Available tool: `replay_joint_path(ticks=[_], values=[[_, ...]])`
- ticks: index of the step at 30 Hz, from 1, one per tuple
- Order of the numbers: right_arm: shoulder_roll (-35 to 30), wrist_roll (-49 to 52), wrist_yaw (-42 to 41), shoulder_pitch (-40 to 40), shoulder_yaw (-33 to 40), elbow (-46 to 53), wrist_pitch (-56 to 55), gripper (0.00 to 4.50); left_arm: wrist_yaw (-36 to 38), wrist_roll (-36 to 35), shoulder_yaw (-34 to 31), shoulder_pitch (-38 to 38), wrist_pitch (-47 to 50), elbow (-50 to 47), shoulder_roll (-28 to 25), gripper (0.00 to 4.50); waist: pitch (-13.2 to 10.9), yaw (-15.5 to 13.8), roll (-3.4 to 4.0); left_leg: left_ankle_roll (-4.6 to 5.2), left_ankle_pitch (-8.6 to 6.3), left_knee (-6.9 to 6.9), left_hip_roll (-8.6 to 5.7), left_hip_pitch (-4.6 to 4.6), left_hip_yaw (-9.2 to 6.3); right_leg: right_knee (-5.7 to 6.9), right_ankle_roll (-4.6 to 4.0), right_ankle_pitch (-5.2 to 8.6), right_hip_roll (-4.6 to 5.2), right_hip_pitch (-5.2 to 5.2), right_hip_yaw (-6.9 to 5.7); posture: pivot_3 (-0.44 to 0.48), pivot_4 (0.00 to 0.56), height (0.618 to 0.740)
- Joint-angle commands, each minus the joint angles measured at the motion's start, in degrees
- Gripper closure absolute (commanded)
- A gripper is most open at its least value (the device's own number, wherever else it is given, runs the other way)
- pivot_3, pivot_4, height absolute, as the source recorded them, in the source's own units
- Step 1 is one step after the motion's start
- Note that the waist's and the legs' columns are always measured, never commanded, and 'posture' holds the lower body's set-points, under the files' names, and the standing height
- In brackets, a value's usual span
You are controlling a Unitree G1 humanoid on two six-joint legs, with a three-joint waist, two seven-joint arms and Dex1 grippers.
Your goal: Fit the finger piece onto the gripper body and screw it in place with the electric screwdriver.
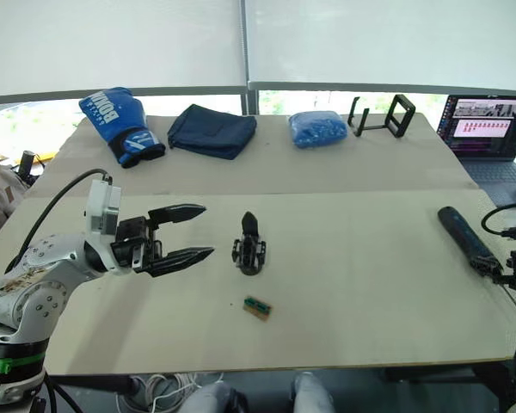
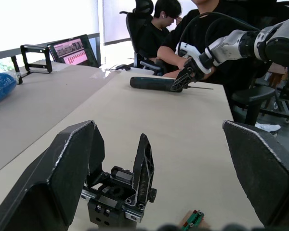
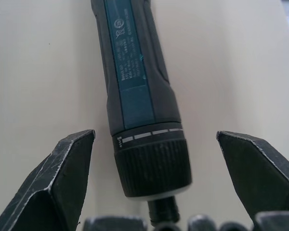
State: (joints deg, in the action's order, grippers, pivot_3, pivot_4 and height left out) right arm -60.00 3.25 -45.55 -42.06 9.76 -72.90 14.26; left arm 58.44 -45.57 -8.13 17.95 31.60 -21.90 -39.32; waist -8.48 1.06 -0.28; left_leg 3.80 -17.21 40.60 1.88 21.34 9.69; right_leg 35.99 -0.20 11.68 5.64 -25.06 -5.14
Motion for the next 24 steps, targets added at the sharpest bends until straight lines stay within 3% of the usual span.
replay_joint_path(ticks=[1, 5, 13, 21, 24], values=[[0.67, 0.24, 0.45, -1.85, 1.22, -1.13, 0.02, 0.0, 0.36, -2.26, -1.52, 1.42, 1.19, -1.88, -1.48, 0.02, 0.0, -0.01, 0.0, -0.01, 0.0, 0.0, 0.0, 0.0, 0.0, 0.0, 0.0, 0.0, 0.0, 0.0, 0.0, 0.0, 0.15, 0.74], [2.87, 0.19, -2.35, -2.61, 0.99, -1.4, 0.88, 0.0, 0.56, -2.99, -1.69, 2.4, 1.87, -1.47, -2.63, 0.02, 0.0, 0.12, -0.01, -0.01, 0.01, 0.0, 0.0, -0.02, 0.01, 0.0, -0.01, -0.01, -0.01, 0.01, -0.01, 0.0, 0.15, 0.74], [4.55, -1.04, -6.94, -2.67, -0.13, -1.06, 0.86, 2.55, 0.38, -3.1, -1.83, 3.17, 2.44, -1.35, -3.05, 0.0, -0.01, 1.26, -0.01, -0.09, 0.04, -0.01, 0.06, -0.07, 0.0, 0.02, -0.08, -0.05, -0.1, 0.03, 0.0, 0.0, 0.15, 0.74], [3.42, 0.15, -5.48, -1.93, 2.24, -0.01, -4.21, 2.56, 0.46, -2.43, -1.23, 2.96, 1.76, -1.23, -2.45, 0.0, 0.0, 1.32, -0.01, -0.1, 0.04, -0.02, 0.07, -0.07, 0.0, 0.02, -0.09, -0.04, -0.1, 0.03, 0.01, 0.0, 0.15, 0.74], [2.38, 1.3, -9.31, -2.19, 3.02, 2.13, -7.18, 2.56, 0.91, -2.14, -1.38, 2.55, 1.04, -1.12, -2.34, 0.0, -0.09, 1.33, 0.13, -0.1, 0.04, -0.02, 0.05, -0.07, 0.03, 0.03, -0.09, -0.04, -0.08, 0.02, 0.01, 0.0, 0.15, 0.74]])
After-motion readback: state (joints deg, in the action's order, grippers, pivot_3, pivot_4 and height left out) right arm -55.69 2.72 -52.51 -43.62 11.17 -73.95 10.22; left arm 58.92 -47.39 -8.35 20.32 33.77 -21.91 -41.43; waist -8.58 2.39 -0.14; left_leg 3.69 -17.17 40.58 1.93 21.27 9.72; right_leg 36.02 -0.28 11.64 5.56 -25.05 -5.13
